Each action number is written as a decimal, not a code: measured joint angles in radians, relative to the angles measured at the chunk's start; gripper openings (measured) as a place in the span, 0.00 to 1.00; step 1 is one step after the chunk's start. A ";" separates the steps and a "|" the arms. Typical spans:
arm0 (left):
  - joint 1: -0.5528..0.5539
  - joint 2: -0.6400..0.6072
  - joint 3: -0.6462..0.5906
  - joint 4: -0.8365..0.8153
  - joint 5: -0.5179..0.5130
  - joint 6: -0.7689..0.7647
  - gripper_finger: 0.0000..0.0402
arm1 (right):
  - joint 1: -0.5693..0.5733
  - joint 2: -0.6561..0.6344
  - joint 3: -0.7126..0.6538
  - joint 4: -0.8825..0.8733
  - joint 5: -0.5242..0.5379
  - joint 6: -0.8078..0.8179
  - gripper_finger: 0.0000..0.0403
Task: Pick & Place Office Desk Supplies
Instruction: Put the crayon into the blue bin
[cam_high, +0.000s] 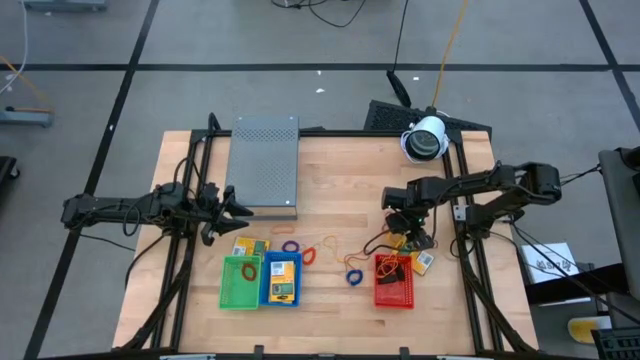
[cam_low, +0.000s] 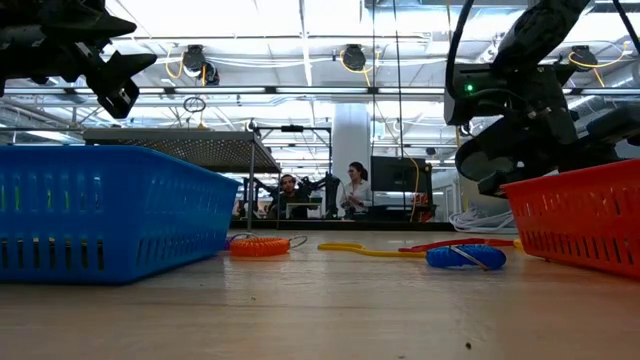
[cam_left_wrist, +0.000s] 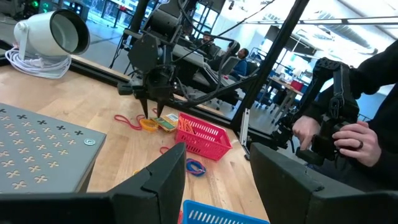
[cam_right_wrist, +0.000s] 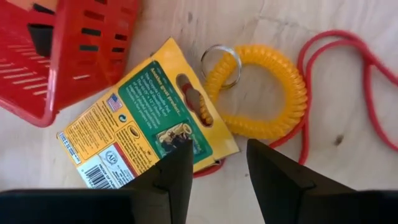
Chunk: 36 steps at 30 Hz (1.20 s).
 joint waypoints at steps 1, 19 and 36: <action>0.000 0.000 0.000 0.000 0.000 0.000 0.46 | 0.000 0.008 0.000 0.000 0.000 0.000 0.35; 0.000 0.000 0.000 0.000 0.000 0.000 0.46 | 0.003 0.040 0.000 0.062 -0.137 0.002 0.15; 0.000 0.000 0.000 0.000 0.000 0.000 0.46 | 0.003 0.031 0.000 -0.001 -0.135 0.002 0.00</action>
